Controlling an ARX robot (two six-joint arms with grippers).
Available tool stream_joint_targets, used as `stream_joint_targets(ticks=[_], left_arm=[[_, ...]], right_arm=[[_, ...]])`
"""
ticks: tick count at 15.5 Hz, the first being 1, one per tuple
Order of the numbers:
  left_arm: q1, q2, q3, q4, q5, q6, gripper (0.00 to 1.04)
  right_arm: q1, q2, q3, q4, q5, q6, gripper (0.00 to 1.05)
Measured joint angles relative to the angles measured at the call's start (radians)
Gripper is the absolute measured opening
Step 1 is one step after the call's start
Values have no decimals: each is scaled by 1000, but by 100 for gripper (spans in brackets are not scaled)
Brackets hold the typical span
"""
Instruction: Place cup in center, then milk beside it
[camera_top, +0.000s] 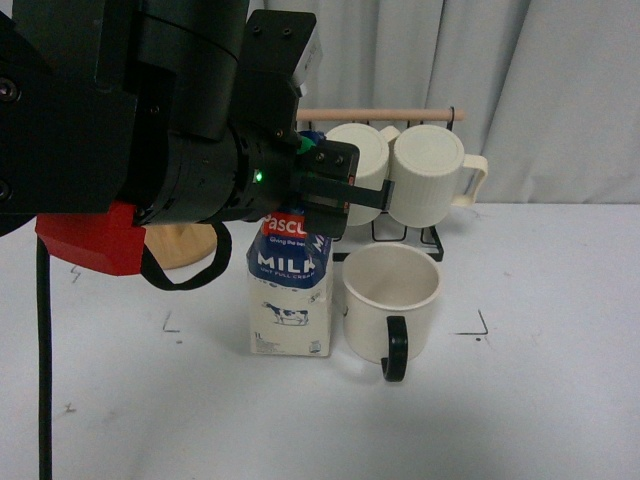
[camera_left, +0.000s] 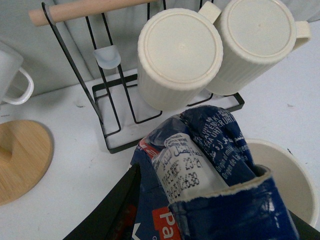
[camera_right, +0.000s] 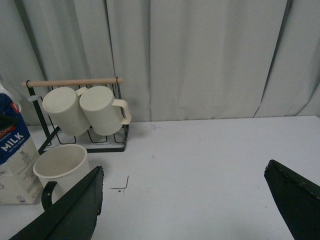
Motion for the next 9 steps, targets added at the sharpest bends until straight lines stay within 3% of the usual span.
stream_joint_targets(ticks=[2,7,8,9], left_arm=[[-5,5,0,0,0,10,54],[-24,6,-4,-6,25,11,95],[-25,4,-5,-13,28,6,100],[-24,-4,-6,-20,28,-2,97]], right_arm=[[0,0,0,0,0,0,98],[0,0,0,0,0,0,98],[0,0,0,0,0,0,98],[0,0,0,0,0,0,98]])
